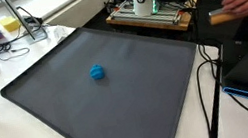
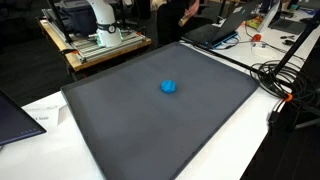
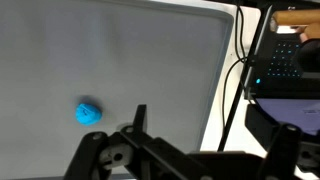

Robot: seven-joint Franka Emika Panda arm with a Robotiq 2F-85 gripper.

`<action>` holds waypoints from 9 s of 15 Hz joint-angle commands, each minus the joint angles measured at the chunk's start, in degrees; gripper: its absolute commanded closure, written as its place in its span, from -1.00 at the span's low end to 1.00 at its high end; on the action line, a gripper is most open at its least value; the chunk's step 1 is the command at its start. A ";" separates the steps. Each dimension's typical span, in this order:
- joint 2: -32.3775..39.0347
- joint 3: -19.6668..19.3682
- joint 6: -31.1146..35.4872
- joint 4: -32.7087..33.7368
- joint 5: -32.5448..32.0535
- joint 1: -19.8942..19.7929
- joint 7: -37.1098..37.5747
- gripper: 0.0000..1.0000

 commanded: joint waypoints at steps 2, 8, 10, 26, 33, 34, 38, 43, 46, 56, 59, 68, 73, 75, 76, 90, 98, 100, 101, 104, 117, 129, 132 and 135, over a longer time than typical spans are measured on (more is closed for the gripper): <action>-0.04 0.39 -0.24 0.19 0.24 -0.51 -0.23 -1.00; -0.04 0.39 -0.24 0.19 0.24 -0.51 -0.23 -1.00; -0.04 0.39 -0.24 0.19 0.24 -0.51 -0.23 -1.00; 1.06 0.53 -5.19 2.55 6.48 7.46 -11.36 -0.79; 1.16 0.18 -7.23 3.05 8.00 7.19 -13.93 -0.43; 1.26 0.13 -7.46 3.10 8.08 7.16 -14.14 -0.36; 1.22 0.15 -8.34 3.17 8.27 7.15 -14.85 -0.31; 1.22 0.25 -8.98 3.21 8.21 6.99 -15.08 0.16; 1.30 0.18 -8.95 3.25 8.29 6.95 -15.27 0.57; 3.00 -0.15 -4.84 3.96 7.70 4.21 -11.57 0.57; 5.66 0.11 0.16 6.10 4.87 0.64 -7.96 0.57; 15.06 3.93 1.27 15.71 -16.02 -8.88 12.20 0.57; 14.95 2.52 -1.25 15.46 -14.31 -7.72 11.18 0.07; 14.94 2.54 -1.49 15.65 -14.29 -7.68 11.36 0.07; 14.94 2.54 -1.51 15.65 -14.29 -7.68 11.39 0.07; 32.66 12.09 3.94 26.24 -35.30 -5.21 29.28 0.57; 47.66 6.45 -5.28 39.08 -44.17 0.39 31.38 0.57; 50.24 4.66 -6.03 41.32 -43.65 1.48 30.95 0.57; 51.36 3.81 -6.29 42.16 -43.71 1.95 30.80 0.57; 54.17 1.46 -6.37 44.14 -43.40 2.95 30.12 0.57; 60.21 -3.59 -4.82 45.25 -45.69 6.89 30.95 0.57; 60.69 -3.54 -2.84 44.51 -45.59 7.37 30.62 0.07; 61.47 -3.67 -2.84 45.19 -46.13 7.58 30.68 0.57; 63.24 -3.76 -2.47 46.51 -46.41 7.75 30.25 0.57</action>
